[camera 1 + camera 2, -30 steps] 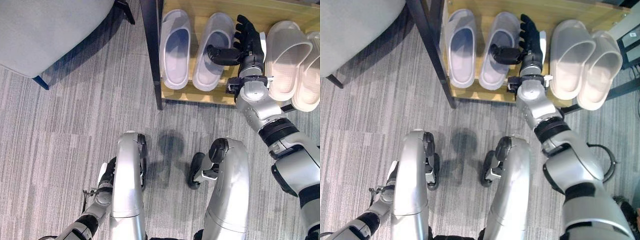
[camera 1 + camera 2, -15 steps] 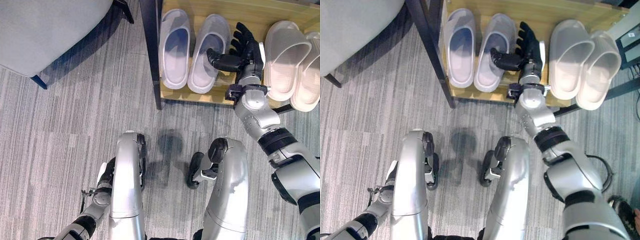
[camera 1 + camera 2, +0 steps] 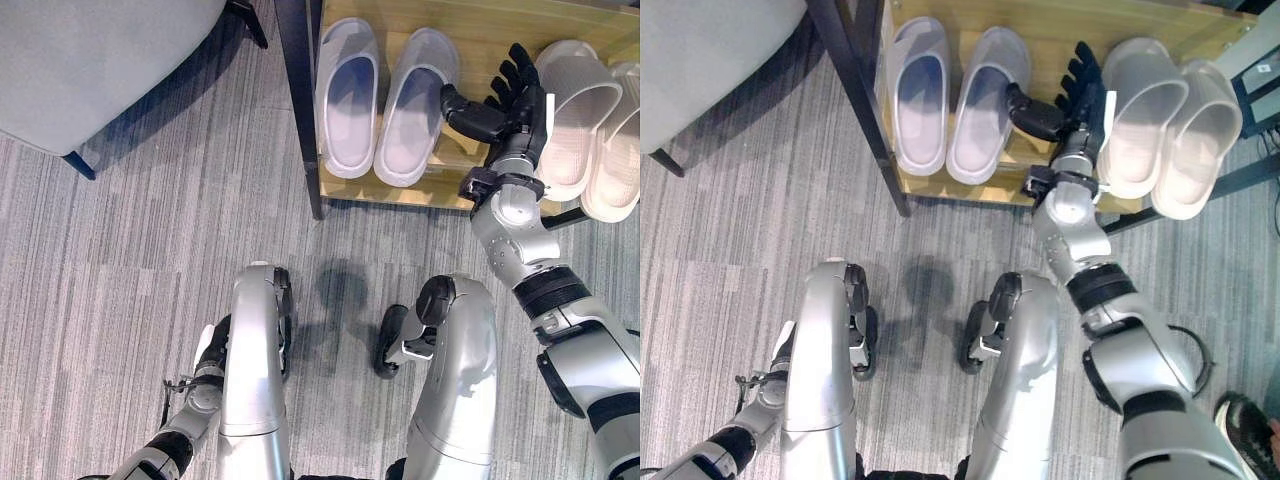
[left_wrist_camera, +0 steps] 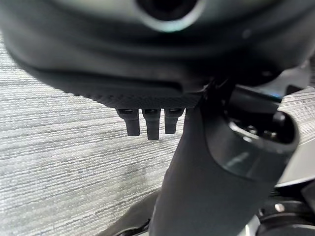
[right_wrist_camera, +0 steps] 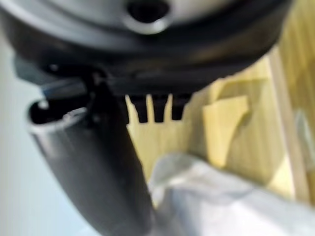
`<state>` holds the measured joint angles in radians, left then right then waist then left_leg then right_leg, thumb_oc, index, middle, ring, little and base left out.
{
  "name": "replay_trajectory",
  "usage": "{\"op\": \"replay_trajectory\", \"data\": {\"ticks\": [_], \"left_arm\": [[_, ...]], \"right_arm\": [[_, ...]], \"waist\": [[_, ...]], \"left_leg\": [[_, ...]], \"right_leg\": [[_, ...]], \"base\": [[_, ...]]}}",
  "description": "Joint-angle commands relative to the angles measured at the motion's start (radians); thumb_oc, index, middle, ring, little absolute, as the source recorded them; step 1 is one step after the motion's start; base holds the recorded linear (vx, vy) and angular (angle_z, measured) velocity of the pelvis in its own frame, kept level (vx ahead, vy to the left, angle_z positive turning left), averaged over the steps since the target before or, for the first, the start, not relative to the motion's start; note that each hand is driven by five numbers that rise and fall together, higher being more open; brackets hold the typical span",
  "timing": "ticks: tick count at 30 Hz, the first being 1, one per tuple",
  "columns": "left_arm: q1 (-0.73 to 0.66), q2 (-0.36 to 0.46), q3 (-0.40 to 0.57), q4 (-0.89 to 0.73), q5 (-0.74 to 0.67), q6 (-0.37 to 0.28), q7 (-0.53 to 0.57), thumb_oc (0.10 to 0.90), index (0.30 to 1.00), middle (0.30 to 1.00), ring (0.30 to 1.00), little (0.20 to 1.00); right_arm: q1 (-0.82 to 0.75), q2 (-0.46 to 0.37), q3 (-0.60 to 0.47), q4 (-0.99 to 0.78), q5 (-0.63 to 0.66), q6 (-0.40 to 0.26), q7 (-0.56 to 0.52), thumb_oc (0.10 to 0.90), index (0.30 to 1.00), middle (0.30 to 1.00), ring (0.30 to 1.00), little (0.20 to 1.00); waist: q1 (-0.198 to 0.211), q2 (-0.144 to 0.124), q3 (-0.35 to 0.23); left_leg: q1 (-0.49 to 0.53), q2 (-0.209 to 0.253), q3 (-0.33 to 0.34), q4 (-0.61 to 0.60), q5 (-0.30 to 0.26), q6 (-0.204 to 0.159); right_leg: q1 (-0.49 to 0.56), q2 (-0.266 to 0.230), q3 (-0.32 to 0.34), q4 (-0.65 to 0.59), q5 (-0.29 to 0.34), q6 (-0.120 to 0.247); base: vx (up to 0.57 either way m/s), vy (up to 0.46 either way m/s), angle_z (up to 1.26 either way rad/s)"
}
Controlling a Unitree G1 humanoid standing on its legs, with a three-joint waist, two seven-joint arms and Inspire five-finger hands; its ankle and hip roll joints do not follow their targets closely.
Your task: Arrange the slippers neatly on the shoe rack.
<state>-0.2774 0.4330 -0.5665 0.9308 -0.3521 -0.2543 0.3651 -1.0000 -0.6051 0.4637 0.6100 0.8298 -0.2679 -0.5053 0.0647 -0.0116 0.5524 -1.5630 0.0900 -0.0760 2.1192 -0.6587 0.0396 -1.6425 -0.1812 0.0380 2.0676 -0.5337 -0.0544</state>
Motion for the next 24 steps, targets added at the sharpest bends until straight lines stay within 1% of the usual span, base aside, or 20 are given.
{"op": "replay_trajectory", "data": {"ticks": [1, 6, 15, 19, 24], "left_arm": [[0.048, -0.045, -0.038, -0.066, 0.029, -0.031, 0.021, 0.8, 0.9, 0.9, 0.9, 0.9], [0.046, -0.046, -0.041, -0.062, 0.033, -0.028, 0.023, 0.8, 0.9, 0.9, 0.9, 0.9], [0.049, -0.044, -0.052, -0.066, 0.042, -0.027, 0.025, 0.8, 0.9, 0.9, 0.9, 0.9], [0.071, -0.02, -0.058, -0.123, 0.043, -0.031, 0.025, 0.8, 0.9, 0.9, 0.9, 0.9], [0.113, 0.026, -0.059, -0.232, 0.036, -0.033, 0.018, 0.8, 0.9, 0.9, 0.9, 0.9]], "right_arm": [[-0.071, -0.036, -0.026, -0.155, -0.006, -0.116, 0.009, 0.8, 0.9, 0.9, 0.9, 0.9], [-0.072, -0.019, -0.017, -0.157, 0.008, -0.116, 0.016, 0.8, 0.9, 0.9, 0.9, 0.9], [-0.099, -0.003, -0.026, -0.119, 0.02, -0.125, 0.011, 0.8, 0.9, 0.9, 0.9, 0.9], [-0.115, 0.006, -0.024, -0.1, 0.021, -0.123, 0.004, 0.8, 0.9, 0.9, 0.9, 0.9], [-0.117, 0.011, -0.022, -0.082, 0.008, -0.107, -0.005, 0.8, 0.9, 0.9, 0.9, 0.9]], "waist": [[0.049, 0.01, -0.032], [0.051, 0.009, -0.032], [0.062, 0.018, -0.032], [0.07, 0.028, -0.032], [0.083, 0.042, -0.032]], "left_leg": [[-0.007, -0.05, -0.031, -0.037, -0.058, 0.059], [-0.007, -0.052, -0.032, -0.039, -0.057, 0.059], [-0.007, -0.058, -0.034, -0.038, -0.054, 0.057], [-0.007, -0.059, -0.033, -0.038, -0.054, 0.057], [-0.007, -0.065, -0.036, -0.04, -0.054, 0.059]], "right_leg": [[0.072, 0.049, 0.098, 0.065, -0.113, -0.107], [0.072, 0.05, 0.098, 0.063, -0.111, -0.106], [0.072, 0.051, 0.095, 0.065, -0.107, -0.104], [0.072, 0.051, 0.096, 0.066, -0.106, -0.104], [0.072, 0.05, 0.093, 0.066, -0.104, -0.105]], "base": [[0.0, 0.0, 0.0], [0.0, 0.0, 0.0], [0.0, 0.0, 0.0], [0.0, 0.0, 0.0], [0.0, 0.0, 0.0]]}}
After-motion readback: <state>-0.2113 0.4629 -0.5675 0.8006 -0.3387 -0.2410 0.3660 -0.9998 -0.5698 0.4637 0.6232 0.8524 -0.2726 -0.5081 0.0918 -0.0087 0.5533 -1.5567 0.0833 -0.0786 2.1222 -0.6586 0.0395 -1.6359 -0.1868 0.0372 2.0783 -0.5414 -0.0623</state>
